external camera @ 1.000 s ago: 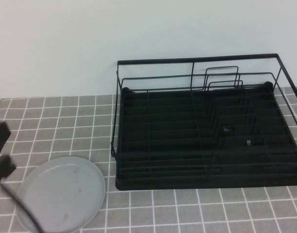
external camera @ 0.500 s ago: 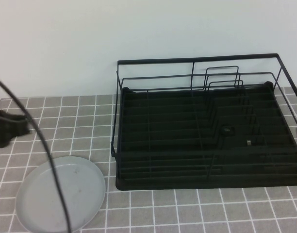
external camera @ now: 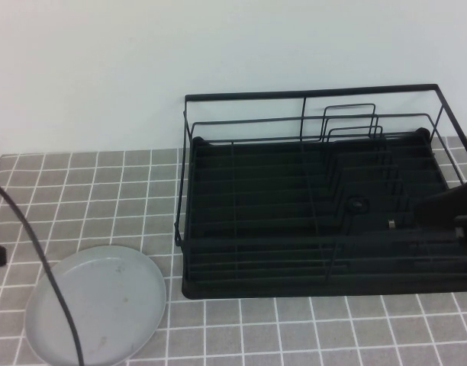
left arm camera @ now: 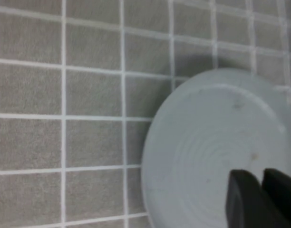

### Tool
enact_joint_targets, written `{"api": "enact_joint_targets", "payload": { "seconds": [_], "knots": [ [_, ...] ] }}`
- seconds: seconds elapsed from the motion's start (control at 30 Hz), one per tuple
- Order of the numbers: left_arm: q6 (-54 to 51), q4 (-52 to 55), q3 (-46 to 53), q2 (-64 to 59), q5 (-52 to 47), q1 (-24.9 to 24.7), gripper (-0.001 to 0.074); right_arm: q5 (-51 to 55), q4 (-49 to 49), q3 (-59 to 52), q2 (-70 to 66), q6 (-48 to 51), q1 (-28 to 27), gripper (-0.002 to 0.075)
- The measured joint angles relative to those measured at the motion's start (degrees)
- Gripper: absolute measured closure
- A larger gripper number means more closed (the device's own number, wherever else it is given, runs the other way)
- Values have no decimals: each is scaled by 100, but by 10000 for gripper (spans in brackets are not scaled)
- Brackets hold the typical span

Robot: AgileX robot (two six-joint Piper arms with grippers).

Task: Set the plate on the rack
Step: Pick up the plate from the table

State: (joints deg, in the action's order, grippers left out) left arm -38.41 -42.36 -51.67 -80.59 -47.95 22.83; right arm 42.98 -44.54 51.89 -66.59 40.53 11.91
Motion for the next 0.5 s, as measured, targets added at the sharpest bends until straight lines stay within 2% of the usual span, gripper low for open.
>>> {"api": "enact_joint_targets", "payload": {
  "seconds": [0.1, 0.17, 0.27, 0.5],
  "knots": [
    [26, 159, 0, -237, 92, -142, 459, 92, -168, 0, -90, 57, 0, 729],
    [284, 189, 0, -439, 242, -180, 421, 119, -214, -11, -121, 57, 0, 729],
    [361, 242, 0, -739, 376, -193, 421, 119, -214, -11, -125, 57, 0, 729],
    [-585, -489, 0, -1347, 511, -193, 423, 141, -301, -11, -125, 57, 0, 729]
  ]
}}
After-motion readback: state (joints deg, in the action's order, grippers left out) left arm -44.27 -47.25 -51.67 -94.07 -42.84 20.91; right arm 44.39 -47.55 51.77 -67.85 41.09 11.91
